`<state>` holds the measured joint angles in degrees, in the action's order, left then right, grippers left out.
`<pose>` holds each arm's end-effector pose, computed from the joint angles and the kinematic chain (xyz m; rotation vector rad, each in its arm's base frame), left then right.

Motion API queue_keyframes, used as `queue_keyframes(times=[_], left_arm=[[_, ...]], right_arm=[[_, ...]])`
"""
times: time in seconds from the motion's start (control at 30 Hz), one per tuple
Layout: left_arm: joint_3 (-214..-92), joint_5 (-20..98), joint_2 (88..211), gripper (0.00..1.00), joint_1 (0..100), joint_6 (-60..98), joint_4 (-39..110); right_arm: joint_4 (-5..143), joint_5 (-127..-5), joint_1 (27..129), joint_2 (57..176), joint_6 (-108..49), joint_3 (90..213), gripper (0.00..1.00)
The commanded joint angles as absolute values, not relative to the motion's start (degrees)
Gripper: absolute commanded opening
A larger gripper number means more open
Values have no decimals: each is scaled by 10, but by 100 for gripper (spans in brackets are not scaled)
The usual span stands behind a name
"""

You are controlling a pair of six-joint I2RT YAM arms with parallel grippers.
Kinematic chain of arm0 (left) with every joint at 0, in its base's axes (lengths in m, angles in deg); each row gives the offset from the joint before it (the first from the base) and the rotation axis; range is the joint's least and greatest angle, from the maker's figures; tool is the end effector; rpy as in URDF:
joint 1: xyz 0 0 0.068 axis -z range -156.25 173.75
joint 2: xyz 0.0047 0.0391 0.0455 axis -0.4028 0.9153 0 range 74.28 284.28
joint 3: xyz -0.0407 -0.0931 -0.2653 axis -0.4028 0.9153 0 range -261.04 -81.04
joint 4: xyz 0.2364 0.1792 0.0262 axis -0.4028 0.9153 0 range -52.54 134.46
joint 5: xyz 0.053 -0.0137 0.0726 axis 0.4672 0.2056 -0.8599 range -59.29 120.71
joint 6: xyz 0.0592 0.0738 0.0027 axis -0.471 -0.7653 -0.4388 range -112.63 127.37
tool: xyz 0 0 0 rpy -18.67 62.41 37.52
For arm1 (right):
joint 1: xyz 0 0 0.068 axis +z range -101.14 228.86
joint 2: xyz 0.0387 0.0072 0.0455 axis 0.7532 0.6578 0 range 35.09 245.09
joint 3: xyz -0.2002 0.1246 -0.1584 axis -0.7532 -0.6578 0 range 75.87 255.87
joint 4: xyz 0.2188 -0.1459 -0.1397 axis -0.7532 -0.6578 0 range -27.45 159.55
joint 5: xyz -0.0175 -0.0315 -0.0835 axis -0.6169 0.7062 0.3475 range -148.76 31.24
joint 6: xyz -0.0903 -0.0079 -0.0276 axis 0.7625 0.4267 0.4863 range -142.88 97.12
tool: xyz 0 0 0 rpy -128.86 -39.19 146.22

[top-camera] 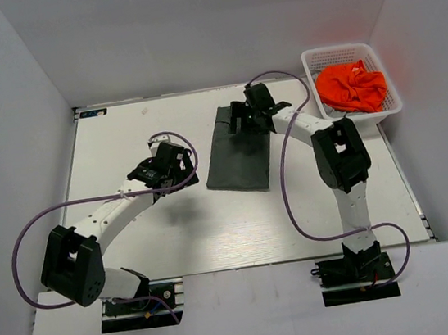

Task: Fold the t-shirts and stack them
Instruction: Fold the folded rectangular tshirt in 1/3 of the way, then grab one side of the 2/3 rectangular tshirt with both arms

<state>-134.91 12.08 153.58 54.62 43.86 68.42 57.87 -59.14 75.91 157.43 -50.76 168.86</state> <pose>0.3029 -0.1492 0.1876 -0.2443 2.4700 -0.0766 0.5024 0.2571 0.1548 0.0134 2.3390 0.4978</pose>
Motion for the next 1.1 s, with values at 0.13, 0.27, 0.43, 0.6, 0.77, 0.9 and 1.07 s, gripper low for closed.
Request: queue_keyframes(times=[0.13, 0.27, 0.43, 0.6, 0.77, 0.9, 1.07], left_arm=[[-1378, 146, 1547, 100, 549, 442, 671], [-1390, 163, 1577, 100, 555, 431, 639], [-1422, 221, 1636, 100, 555, 413, 620], [-1434, 261, 1696, 96, 560, 408, 596], [-1424, 275, 1737, 82, 560, 408, 582], [-1430, 297, 1755, 74, 560, 408, 582], [-1408, 309, 1766, 70, 560, 413, 565]], right_arm=[[535, -568, 744, 1481, -486, 1646, 90], [563, -605, 747, 1370, -498, 1519, 90], [609, -696, 744, 1254, -539, 1334, 90], [606, -721, 741, 1225, -547, 1274, 90], [676, -796, 739, 1247, -586, 1220, 90], [683, -813, 738, 1271, -587, 1225, 82], [684, -790, 738, 1288, -597, 1223, 73]])
